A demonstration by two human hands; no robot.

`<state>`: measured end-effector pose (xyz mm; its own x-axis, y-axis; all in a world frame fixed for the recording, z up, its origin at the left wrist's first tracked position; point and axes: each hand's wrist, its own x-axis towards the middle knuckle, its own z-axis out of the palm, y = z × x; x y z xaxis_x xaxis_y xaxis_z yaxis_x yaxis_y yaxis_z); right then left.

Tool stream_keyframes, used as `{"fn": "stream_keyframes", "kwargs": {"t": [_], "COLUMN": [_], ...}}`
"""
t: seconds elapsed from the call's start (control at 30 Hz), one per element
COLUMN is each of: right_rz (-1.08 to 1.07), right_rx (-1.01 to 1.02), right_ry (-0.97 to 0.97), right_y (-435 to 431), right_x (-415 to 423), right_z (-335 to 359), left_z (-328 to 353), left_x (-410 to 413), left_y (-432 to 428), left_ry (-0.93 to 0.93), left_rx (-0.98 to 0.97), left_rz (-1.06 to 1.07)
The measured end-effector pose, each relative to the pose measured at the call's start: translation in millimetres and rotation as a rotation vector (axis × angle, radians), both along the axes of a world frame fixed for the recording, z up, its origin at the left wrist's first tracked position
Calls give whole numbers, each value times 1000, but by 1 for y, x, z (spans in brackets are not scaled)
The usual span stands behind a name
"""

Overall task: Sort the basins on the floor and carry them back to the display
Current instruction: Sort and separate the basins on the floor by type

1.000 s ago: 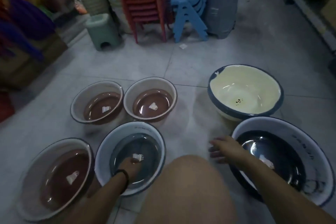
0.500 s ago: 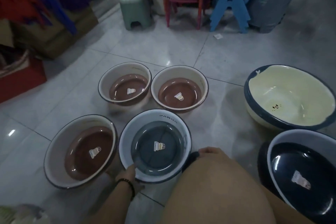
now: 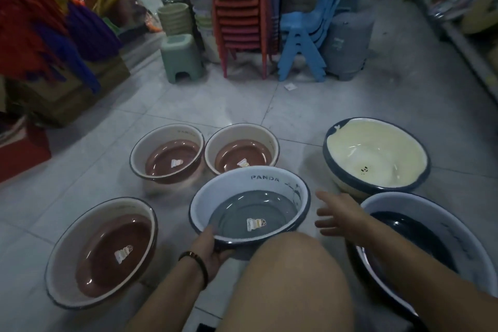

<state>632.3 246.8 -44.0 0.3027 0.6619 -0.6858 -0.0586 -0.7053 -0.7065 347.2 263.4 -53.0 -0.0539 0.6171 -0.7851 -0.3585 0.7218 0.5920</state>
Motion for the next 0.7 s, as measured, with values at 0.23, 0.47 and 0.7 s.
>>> {"fn": "stream_keyframes", "kwargs": {"t": [0.23,0.47,0.7], "right_rz": [-390,-716,-858], "right_rx": [198,248,133], "right_ry": [-173,-309,-424], "right_y": [-63,-140,-191], "right_x": [97,202,203], "right_z": [66,39,5], "left_z": [87,138,56], "left_x": [114,234,317], "left_y": [28,44,-11], "left_ry": [29,456,547], "left_rx": [152,145,289], "left_rz": [-516,-1132,-1031]}}
